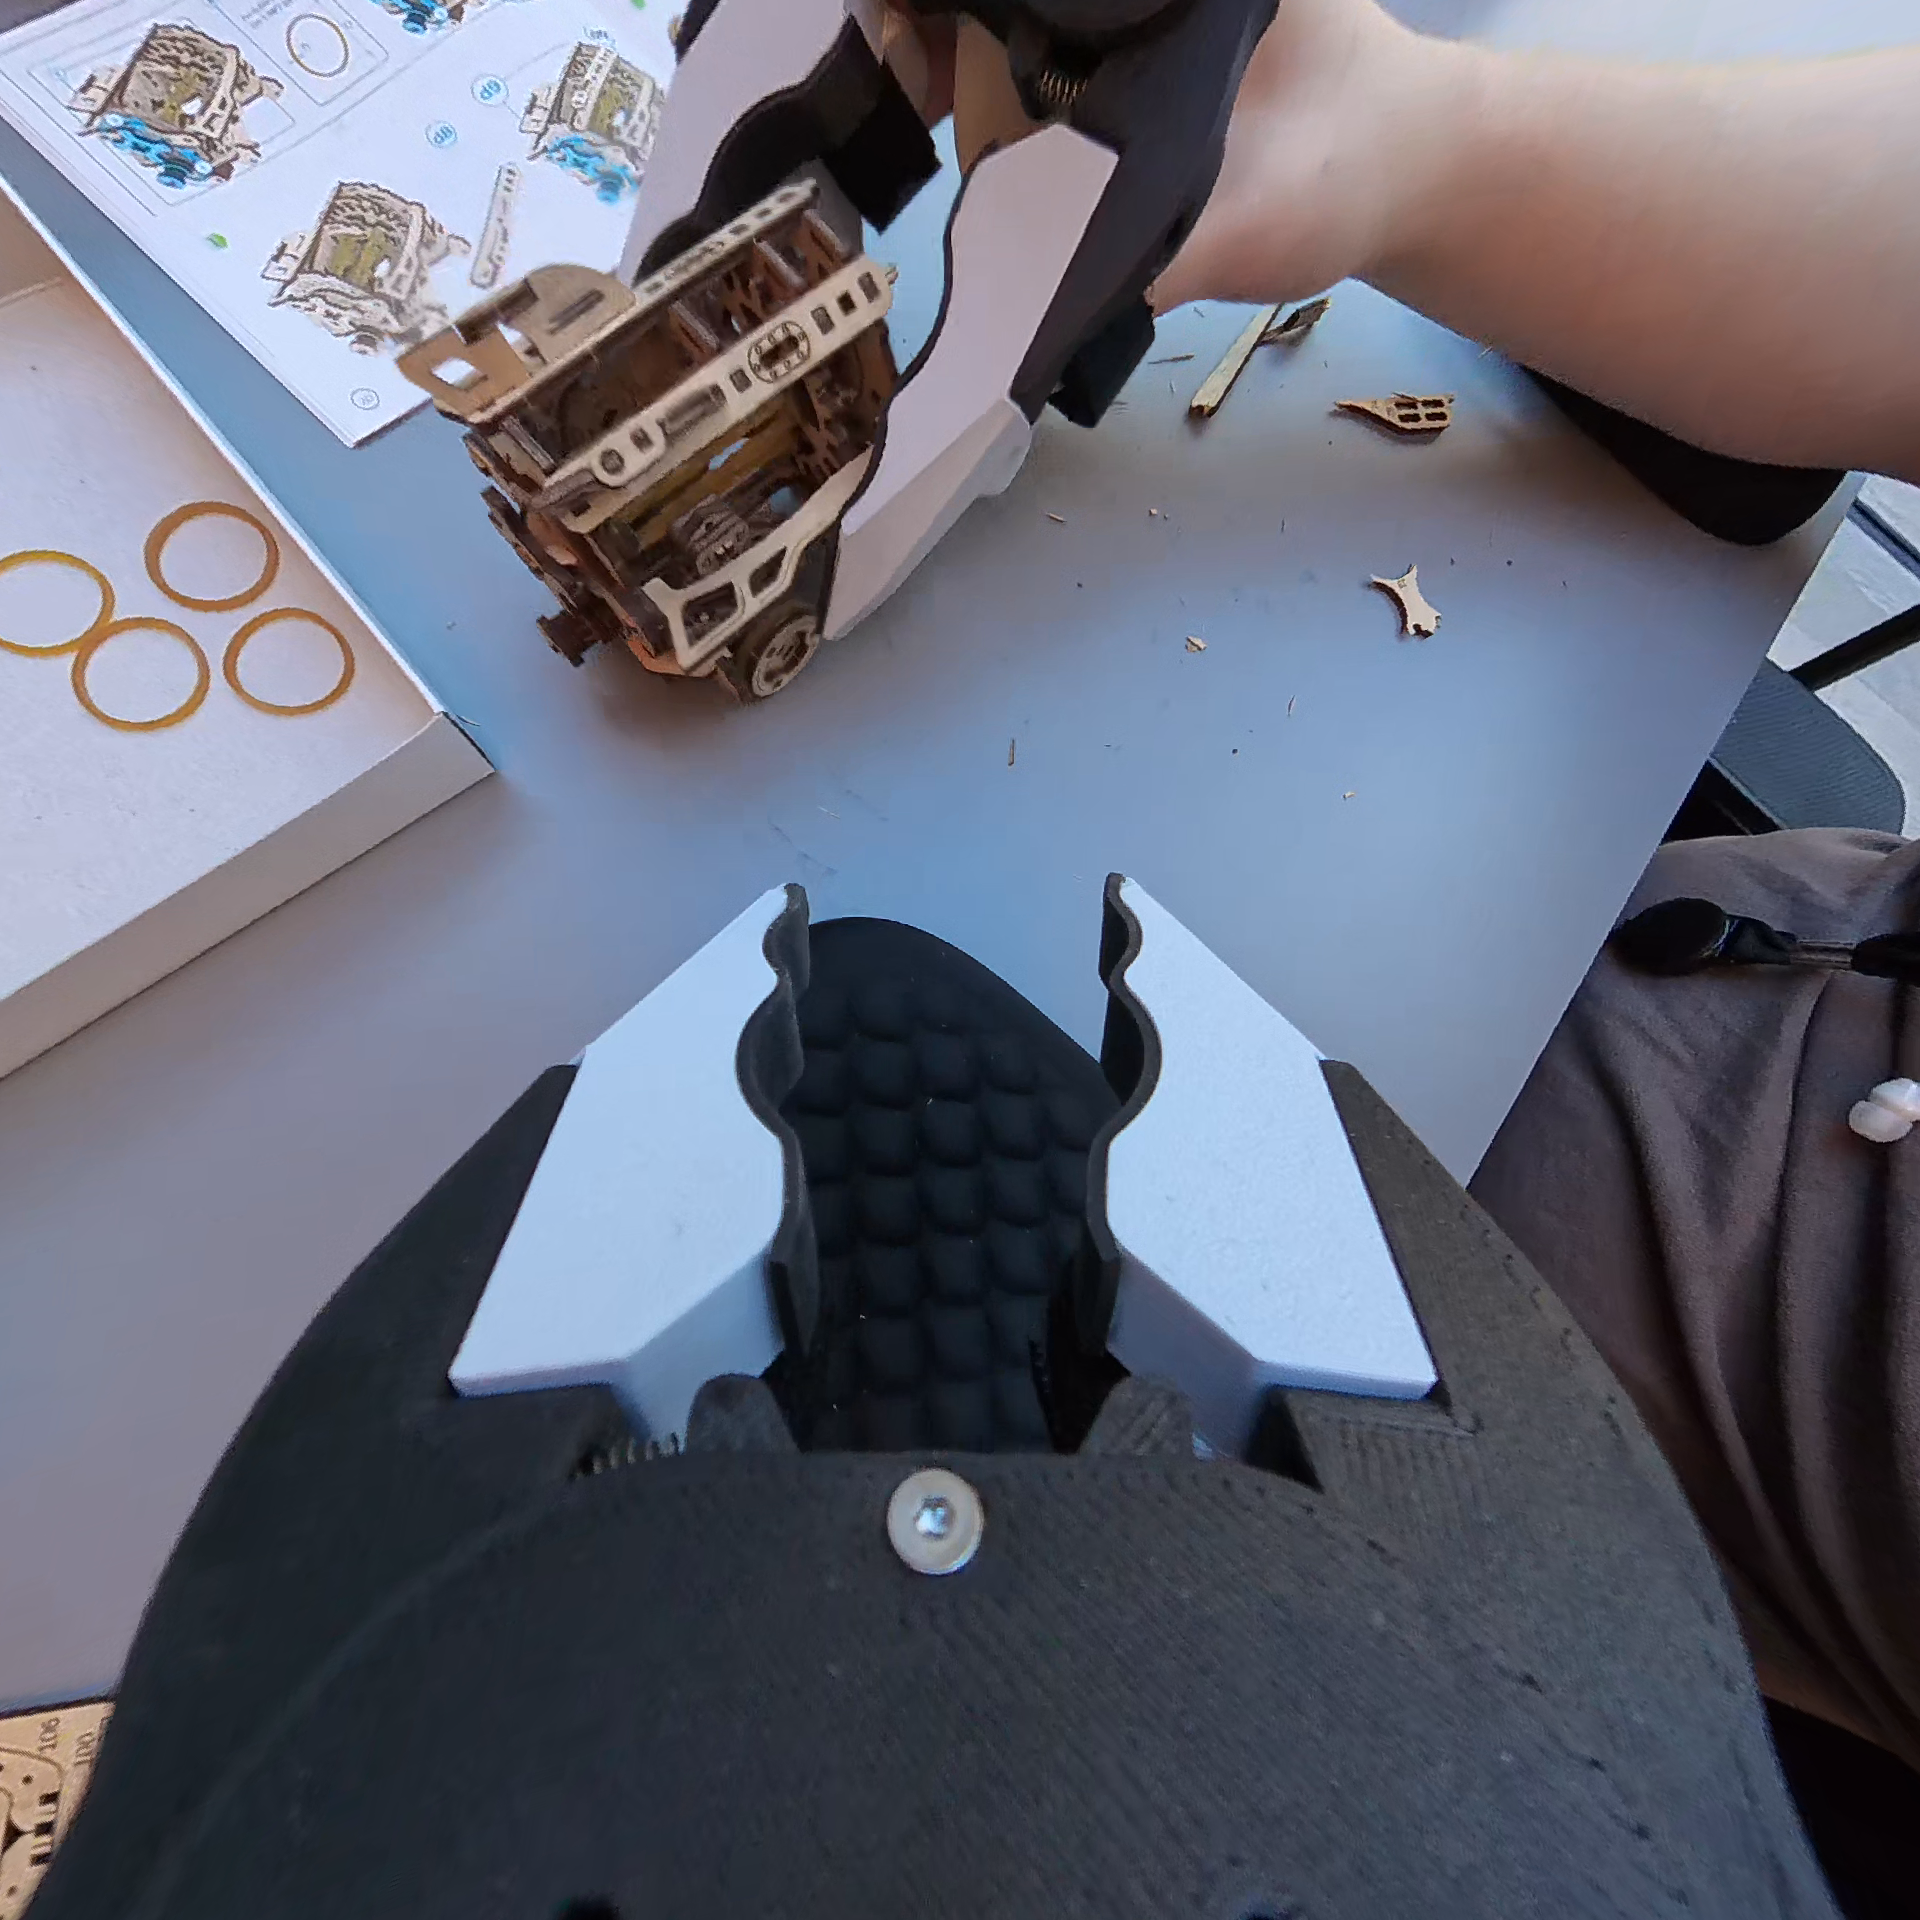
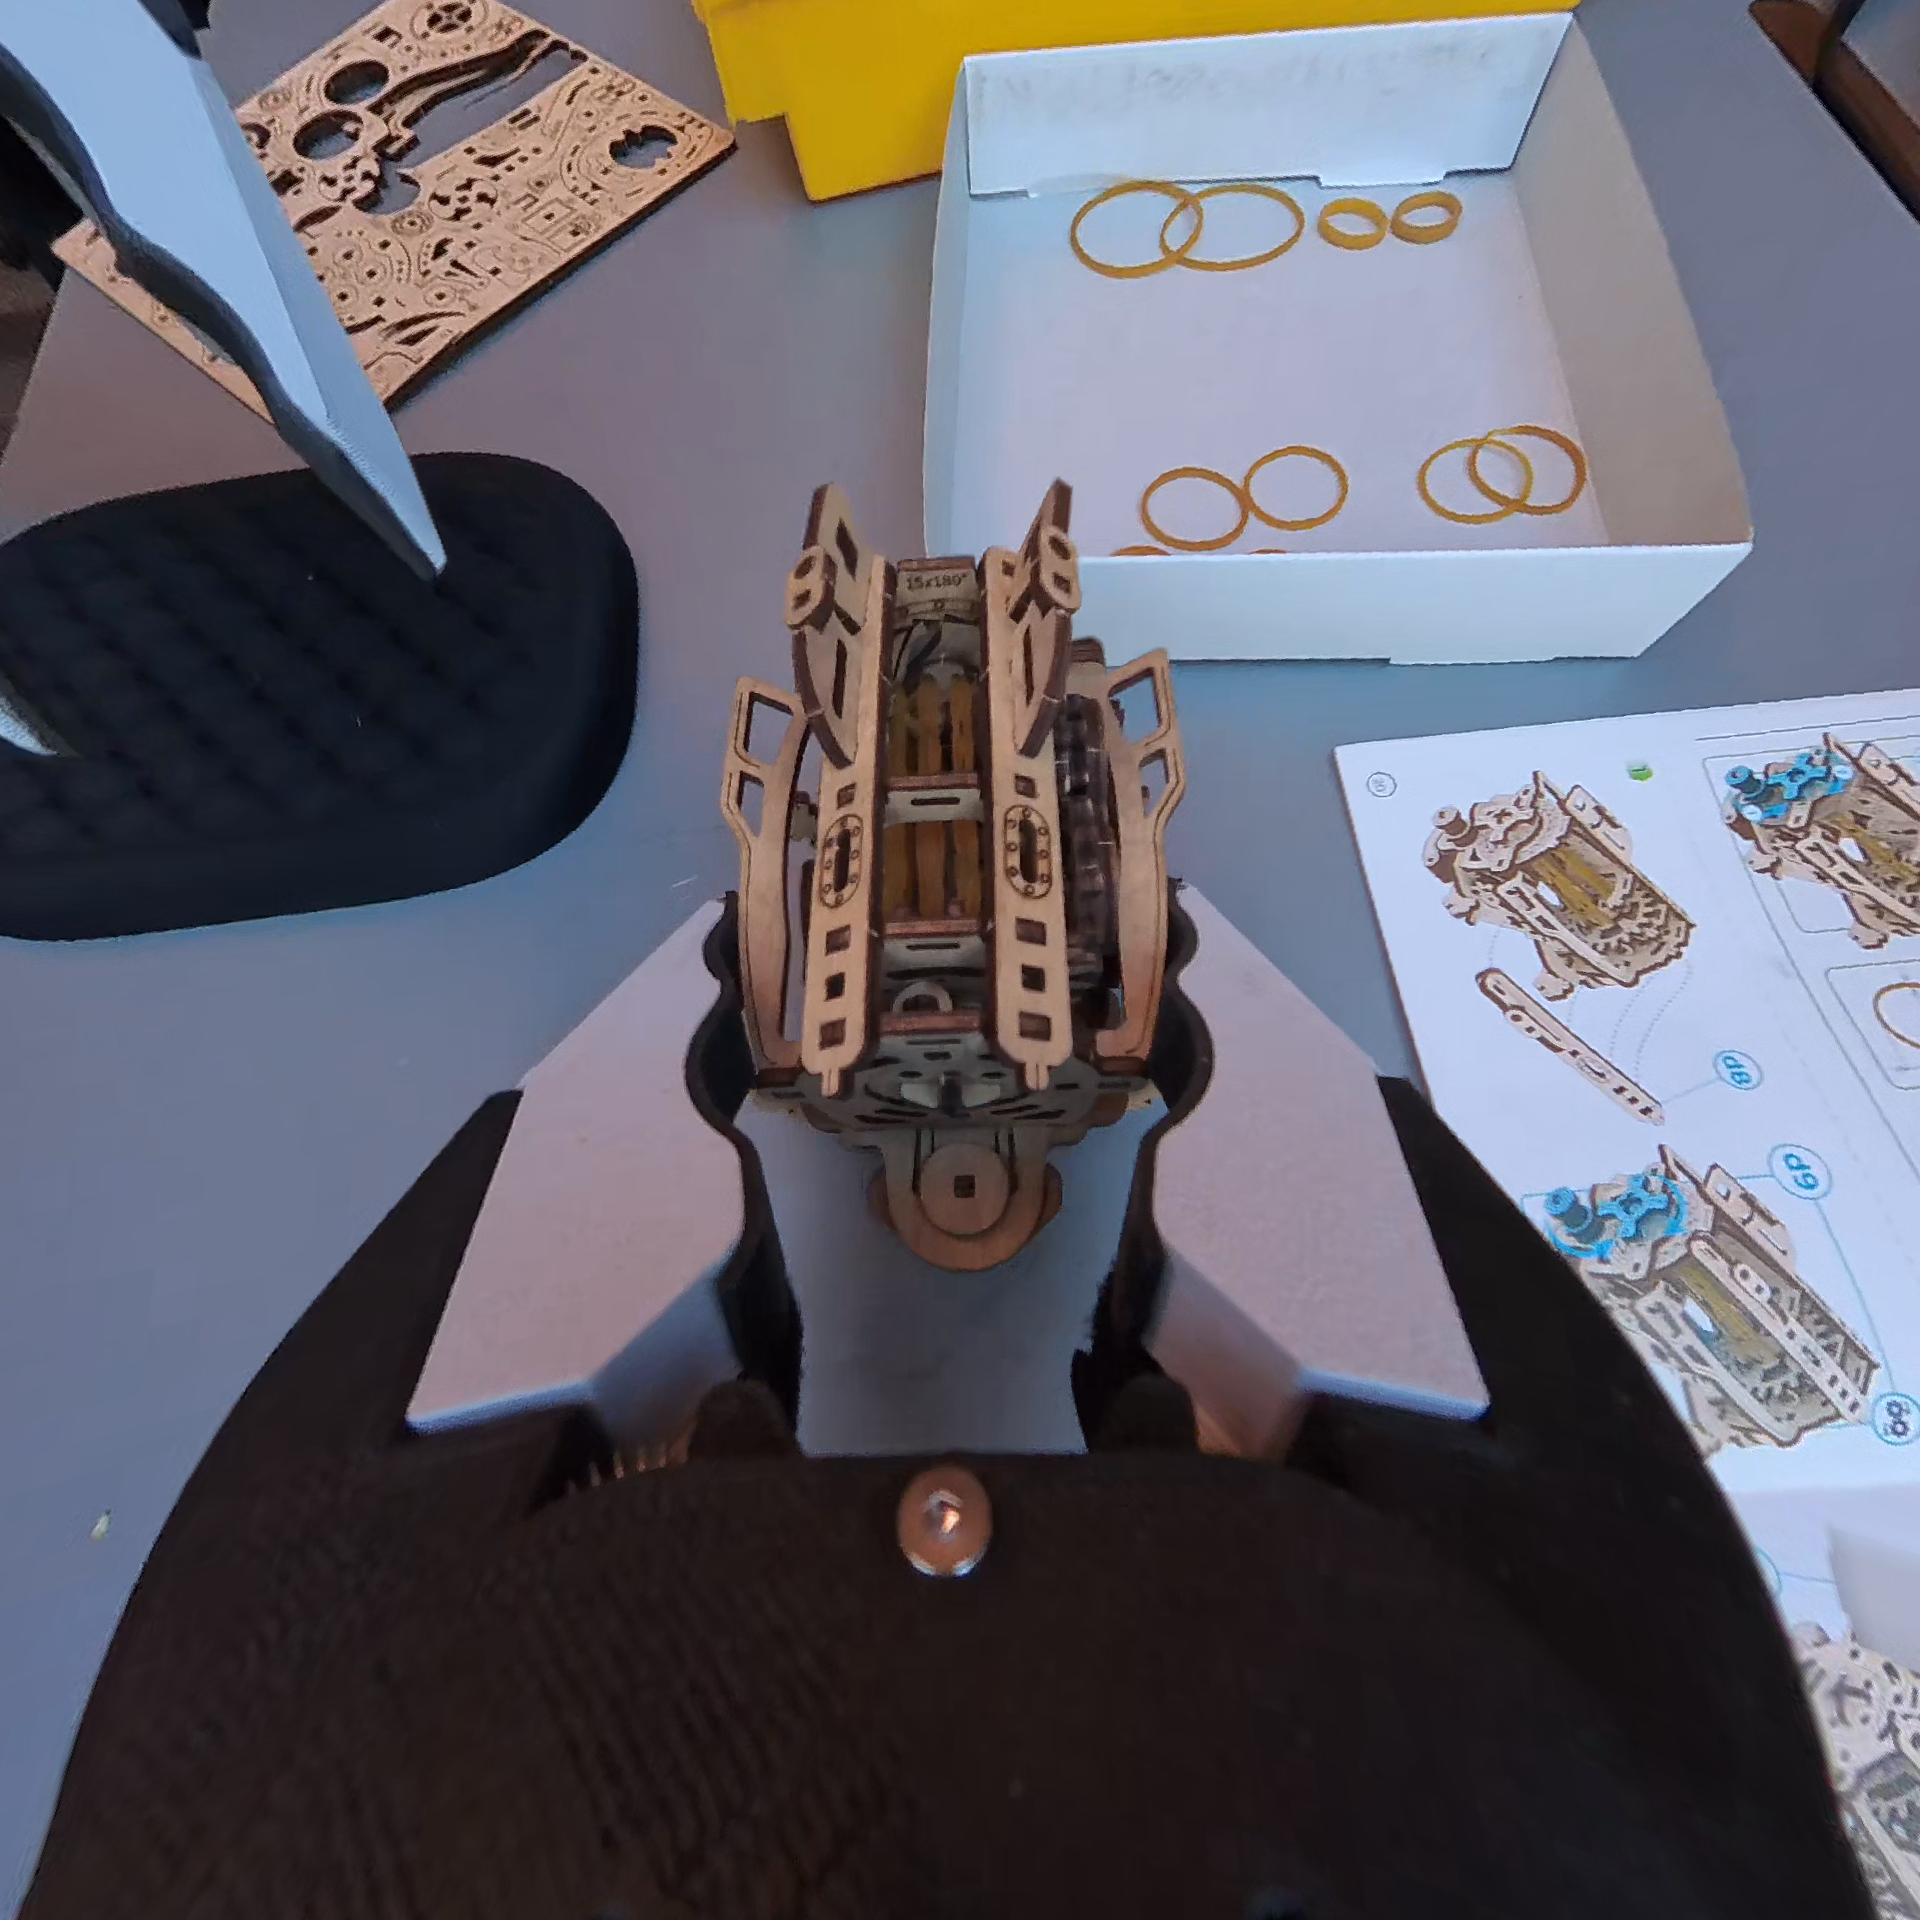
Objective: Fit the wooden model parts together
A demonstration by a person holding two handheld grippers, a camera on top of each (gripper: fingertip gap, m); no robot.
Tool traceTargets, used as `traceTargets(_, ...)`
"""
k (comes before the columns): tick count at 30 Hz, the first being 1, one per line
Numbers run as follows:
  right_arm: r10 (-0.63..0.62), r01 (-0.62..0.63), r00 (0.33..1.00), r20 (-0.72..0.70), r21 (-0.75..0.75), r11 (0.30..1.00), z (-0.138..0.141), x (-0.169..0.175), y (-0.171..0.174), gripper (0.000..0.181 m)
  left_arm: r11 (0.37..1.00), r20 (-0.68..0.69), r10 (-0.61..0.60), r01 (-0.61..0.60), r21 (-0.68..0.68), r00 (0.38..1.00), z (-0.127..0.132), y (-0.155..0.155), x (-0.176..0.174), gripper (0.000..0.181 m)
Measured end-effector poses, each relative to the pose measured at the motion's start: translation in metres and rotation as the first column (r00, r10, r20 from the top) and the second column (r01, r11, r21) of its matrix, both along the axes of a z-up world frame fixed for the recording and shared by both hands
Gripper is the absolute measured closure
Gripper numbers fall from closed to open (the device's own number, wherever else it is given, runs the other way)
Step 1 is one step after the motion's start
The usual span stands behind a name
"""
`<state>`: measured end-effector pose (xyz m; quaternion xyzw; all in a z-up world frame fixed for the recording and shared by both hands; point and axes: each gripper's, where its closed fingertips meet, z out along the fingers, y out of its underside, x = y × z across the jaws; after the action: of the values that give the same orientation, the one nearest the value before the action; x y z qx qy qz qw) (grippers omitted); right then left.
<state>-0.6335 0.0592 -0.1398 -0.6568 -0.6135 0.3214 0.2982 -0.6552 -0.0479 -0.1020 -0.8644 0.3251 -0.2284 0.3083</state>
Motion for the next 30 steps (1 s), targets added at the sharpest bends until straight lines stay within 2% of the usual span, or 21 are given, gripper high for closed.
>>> traceTargets(3, -0.005, 0.005, 0.999, -0.037, 0.002, 1.0, 0.012, 0.006, 0.0, 0.094, 1.0, 0.019, 0.007, -0.007, 0.002, 1.0, 0.001, 0.0, 0.001, 0.125)
traceTargets(5, -0.015, 0.014, 0.995, -0.1, -0.011, 1.0, 0.03, 0.019, 0.001, 0.087, 1.0, 0.048, 0.015, -0.016, 0.01, 0.999, 0.003, -0.001, 0.002, 0.124)
traceTargets(11, -0.089, 0.12, 0.95, -0.301, 0.086, 0.989, 0.08, 0.1, 0.024, 0.086, 0.992, 0.233, 0.065, -0.088, 0.09, 0.97, 0.016, -0.005, 0.008, 0.124)
traceTargets(13, -0.082, 0.145, 0.917, -0.391, 0.136, 0.98, 0.094, 0.125, 0.027, 0.065, 0.981, 0.339, 0.062, -0.119, 0.152, 0.939, 0.029, -0.002, 0.014, 0.12)
traceTargets(14, -0.078, 0.163, 0.9, -0.43, 0.163, 0.973, 0.097, 0.136, 0.028, 0.053, 0.975, 0.394, 0.048, -0.129, 0.182, 0.918, 0.038, -0.001, 0.018, 0.119)
traceTargets(16, -0.08, 0.193, 0.884, -0.461, 0.205, 0.959, 0.093, 0.155, 0.031, 0.053, 0.959, 0.481, 0.011, -0.146, 0.244, 0.877, 0.057, 0.002, 0.028, 0.112)
traceTargets(18, -0.108, 0.211, 0.901, -0.419, 0.209, 0.955, 0.074, 0.172, 0.034, 0.054, 0.94, 0.499, -0.017, -0.157, 0.304, 0.866, 0.074, 0.007, 0.037, 0.111)
traceTargets(21, -0.118, 0.263, 0.892, -0.436, 0.288, 0.921, 0.063, 0.195, 0.038, 0.064, 0.897, 0.442, -0.039, -0.163, 0.411, 0.896, 0.098, 0.022, 0.05, 0.111)
traceTargets(23, -0.142, 0.338, 0.865, -0.482, 0.349, 0.874, 0.081, 0.205, 0.042, 0.071, 0.847, 0.402, -0.033, -0.188, 0.497, 0.915, 0.12, 0.036, 0.058, 0.112)
traceTargets(25, -0.153, 0.417, 0.821, -0.55, 0.396, 0.818, 0.098, 0.215, 0.042, 0.088, 0.766, 0.383, -0.042, -0.216, 0.605, 0.923, 0.147, 0.049, 0.07, 0.114)
traceTargets(28, -0.165, 0.486, 0.788, -0.593, 0.435, 0.758, 0.111, 0.226, 0.043, 0.108, 0.61, 0.359, -0.061, -0.25, 0.752, 0.931, 0.191, 0.075, 0.093, 0.12)
traceTargets(30, -0.2, 0.536, 0.765, -0.613, 0.433, 0.724, 0.115, 0.237, 0.05, 0.135, 0.573, 0.318, -0.088, -0.213, 0.791, 0.944, 0.211, 0.094, 0.118, 0.123)
